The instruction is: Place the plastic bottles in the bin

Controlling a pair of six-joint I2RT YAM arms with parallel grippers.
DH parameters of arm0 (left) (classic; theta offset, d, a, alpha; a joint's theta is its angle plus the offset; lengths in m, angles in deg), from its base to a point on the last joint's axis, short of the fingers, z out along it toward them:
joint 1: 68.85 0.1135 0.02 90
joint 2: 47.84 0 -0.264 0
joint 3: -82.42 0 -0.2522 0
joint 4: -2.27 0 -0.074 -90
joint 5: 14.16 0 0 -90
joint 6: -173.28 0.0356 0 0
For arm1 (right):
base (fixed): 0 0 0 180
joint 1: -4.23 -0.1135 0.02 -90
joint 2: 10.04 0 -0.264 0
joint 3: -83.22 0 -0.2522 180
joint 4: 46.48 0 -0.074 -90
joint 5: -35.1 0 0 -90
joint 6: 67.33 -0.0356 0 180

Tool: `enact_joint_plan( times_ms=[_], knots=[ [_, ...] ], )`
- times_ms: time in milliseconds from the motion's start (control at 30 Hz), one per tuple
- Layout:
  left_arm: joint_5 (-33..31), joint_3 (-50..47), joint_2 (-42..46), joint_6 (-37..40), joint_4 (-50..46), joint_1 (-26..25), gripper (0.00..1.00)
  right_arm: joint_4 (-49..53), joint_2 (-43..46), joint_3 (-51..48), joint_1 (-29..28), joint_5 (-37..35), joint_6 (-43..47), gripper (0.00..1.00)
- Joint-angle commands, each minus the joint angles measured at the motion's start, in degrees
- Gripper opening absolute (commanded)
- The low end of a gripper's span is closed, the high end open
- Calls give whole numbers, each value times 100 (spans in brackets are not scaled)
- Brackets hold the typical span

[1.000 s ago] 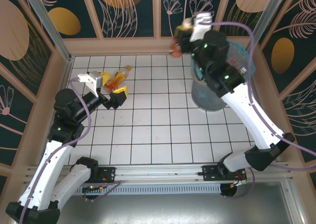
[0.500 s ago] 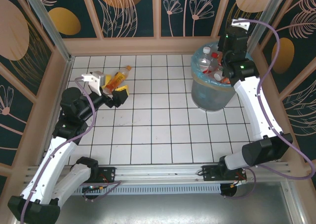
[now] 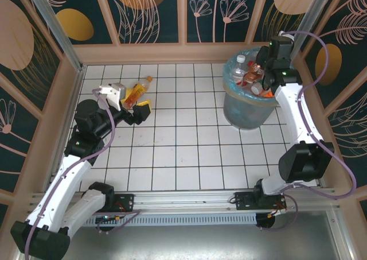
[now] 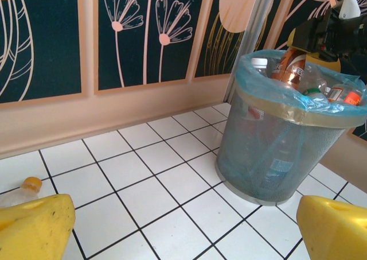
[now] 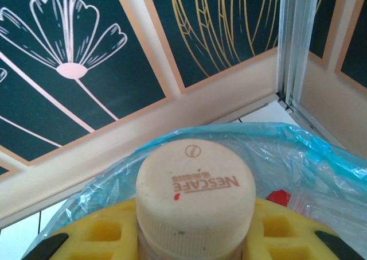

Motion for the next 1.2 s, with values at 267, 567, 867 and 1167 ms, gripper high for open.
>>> enact_joint_plan(
  times_ms=[267, 567, 867, 1167],
  knots=[
    [-55, 2, -68, 220, 74, -28, 98, 1428, -816, 715, 286, 277, -245, 24],
    [-136, -87, -33, 275, 22, -29, 98, 1250, -1113, -135, 311, 231, -254, 24],
    [-285, -52, -110, 294, 4, -29, 99, 1498, -1150, 596, 296, 226, -272, 33],
    [-1540, 366, -579, 143, -333, -24, 99, 1737, -834, 1729, -66, -409, -233, 69]
  ],
)
